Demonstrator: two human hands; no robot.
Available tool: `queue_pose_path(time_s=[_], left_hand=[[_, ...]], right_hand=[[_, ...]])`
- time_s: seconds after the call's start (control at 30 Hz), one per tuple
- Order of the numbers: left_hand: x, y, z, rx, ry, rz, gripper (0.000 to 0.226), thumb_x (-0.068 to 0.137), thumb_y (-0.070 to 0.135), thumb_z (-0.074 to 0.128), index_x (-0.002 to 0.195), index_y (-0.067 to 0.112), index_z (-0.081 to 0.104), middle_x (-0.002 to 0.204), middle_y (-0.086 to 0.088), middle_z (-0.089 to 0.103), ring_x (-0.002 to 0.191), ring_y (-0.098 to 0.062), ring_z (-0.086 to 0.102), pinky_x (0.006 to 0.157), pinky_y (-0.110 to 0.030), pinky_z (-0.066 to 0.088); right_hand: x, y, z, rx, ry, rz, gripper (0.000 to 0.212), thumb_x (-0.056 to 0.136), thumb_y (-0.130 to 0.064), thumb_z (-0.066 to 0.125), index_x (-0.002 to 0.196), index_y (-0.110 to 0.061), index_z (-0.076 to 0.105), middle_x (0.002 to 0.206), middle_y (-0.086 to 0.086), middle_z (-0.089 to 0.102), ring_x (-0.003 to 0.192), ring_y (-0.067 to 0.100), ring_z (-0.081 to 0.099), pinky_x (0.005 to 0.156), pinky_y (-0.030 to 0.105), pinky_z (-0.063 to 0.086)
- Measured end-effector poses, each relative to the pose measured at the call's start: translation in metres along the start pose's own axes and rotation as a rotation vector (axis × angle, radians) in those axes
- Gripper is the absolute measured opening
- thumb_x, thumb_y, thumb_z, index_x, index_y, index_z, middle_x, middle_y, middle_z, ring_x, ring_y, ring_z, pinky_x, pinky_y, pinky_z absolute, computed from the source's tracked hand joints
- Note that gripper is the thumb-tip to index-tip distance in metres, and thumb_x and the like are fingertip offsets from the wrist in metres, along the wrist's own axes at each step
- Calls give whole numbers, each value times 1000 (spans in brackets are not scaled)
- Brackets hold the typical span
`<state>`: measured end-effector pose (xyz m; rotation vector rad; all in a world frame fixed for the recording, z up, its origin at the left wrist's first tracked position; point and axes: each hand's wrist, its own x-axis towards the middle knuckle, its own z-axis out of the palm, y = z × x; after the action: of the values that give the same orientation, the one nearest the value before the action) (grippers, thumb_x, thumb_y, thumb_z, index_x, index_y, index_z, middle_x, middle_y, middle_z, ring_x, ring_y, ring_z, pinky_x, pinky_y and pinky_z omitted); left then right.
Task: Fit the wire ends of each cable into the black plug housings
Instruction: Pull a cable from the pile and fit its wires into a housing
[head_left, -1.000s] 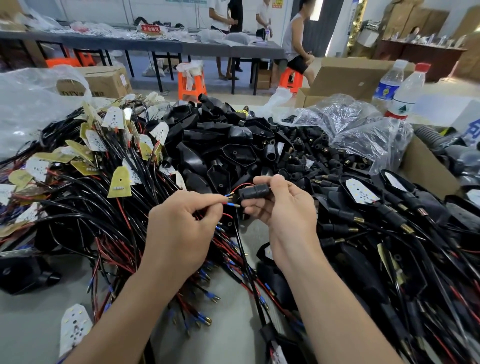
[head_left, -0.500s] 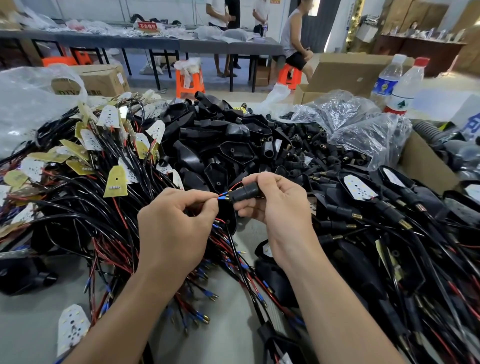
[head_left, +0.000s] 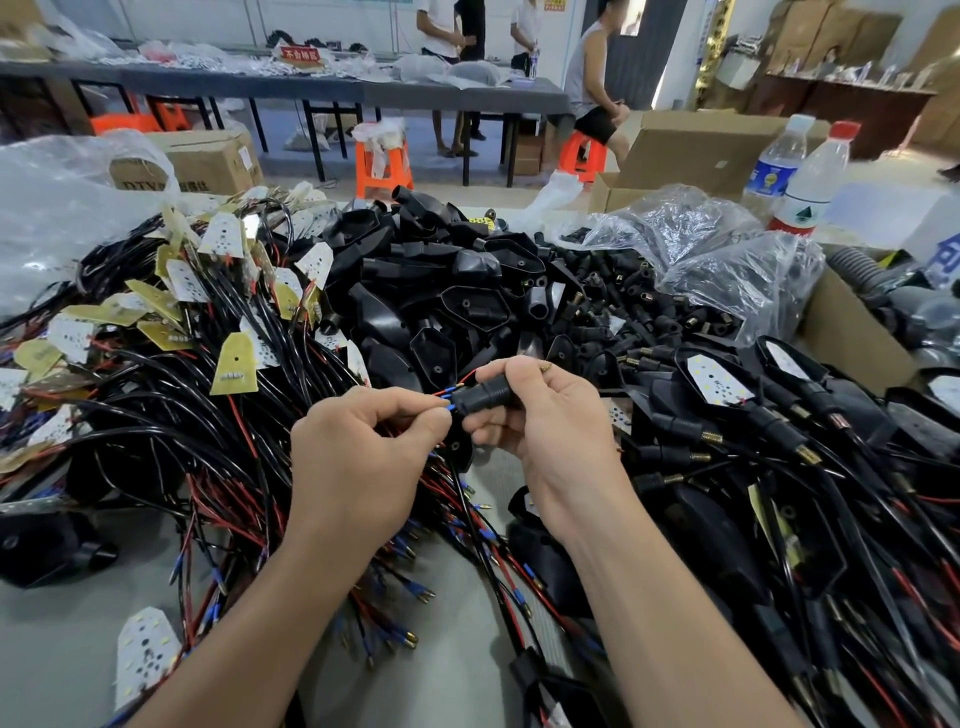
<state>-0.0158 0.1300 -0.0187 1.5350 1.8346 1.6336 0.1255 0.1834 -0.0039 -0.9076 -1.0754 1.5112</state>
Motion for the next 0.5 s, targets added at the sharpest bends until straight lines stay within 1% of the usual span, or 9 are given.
queue_pose_path(time_s=[0.1, 0.17, 0.2, 0.27, 0.33, 0.37, 0.4, 0.47, 0.5], left_hand=[[0, -1, 2, -18, -51, 8, 32, 77, 28, 88, 71, 55, 73, 76, 27, 72, 72, 6, 67, 63, -5, 45], [2, 0, -1, -54, -75, -9, 19, 71, 46, 84, 82, 59, 75, 85, 31, 73, 80, 10, 68, 69, -4, 46], [4, -2, -3, -76, -84, -16, 20, 68, 53, 80, 87, 59, 75, 87, 31, 74, 82, 9, 69, 71, -5, 48], [7, -7, -5, -125, -89, -49, 18, 72, 48, 79, 89, 54, 78, 82, 21, 77, 78, -1, 72, 71, -17, 52], [8, -9, -4, -145, -72, -67, 17, 80, 33, 83, 84, 49, 80, 74, 11, 77, 70, -13, 72, 66, -28, 54], [8, -9, -3, -144, -64, -68, 23, 81, 26, 85, 81, 49, 80, 71, 9, 76, 67, -14, 71, 64, -28, 53], [7, -9, -2, -129, -67, -59, 30, 81, 23, 86, 78, 52, 80, 69, 10, 76, 64, -10, 69, 61, -23, 51], [4, -8, 0, -67, -89, -36, 39, 79, 21, 88, 74, 58, 76, 70, 19, 74, 65, 1, 67, 59, -10, 46], [3, -7, 0, -42, -92, -28, 40, 78, 22, 89, 73, 59, 75, 72, 23, 73, 67, 4, 66, 59, -7, 45]], right_hand=[[0, 0, 1, -38, 41, -31, 34, 108, -12, 43, 89, -2, 69, 67, 14, 71, 52, 17, 63, 52, 26, 54], [0, 0, 1, 0, 72, -34, 34, 108, -12, 44, 88, -3, 69, 69, 16, 71, 52, 18, 63, 52, 26, 54], [1, -1, 1, 29, 88, -36, 34, 108, -12, 44, 88, -3, 69, 70, 16, 72, 52, 19, 64, 51, 26, 54], [2, -1, 0, 79, 113, -49, 35, 110, -13, 43, 86, -4, 68, 70, 16, 72, 52, 19, 65, 51, 25, 54], [2, -1, 0, 83, 121, -59, 36, 110, -14, 43, 86, -4, 68, 71, 17, 72, 52, 19, 65, 51, 25, 54], [2, 0, 0, 66, 115, -63, 34, 109, -14, 44, 88, -4, 69, 71, 17, 72, 53, 19, 65, 51, 25, 54], [1, 1, 1, 39, 107, -70, 33, 108, -13, 45, 89, -3, 69, 70, 16, 71, 53, 19, 64, 52, 26, 53], [0, 4, 2, -24, 101, -92, 31, 106, -12, 46, 89, -5, 71, 66, 15, 70, 53, 19, 62, 51, 26, 52], [1, 4, 3, -44, 105, -106, 31, 106, -12, 46, 88, -5, 71, 64, 13, 70, 53, 19, 61, 51, 27, 51]])
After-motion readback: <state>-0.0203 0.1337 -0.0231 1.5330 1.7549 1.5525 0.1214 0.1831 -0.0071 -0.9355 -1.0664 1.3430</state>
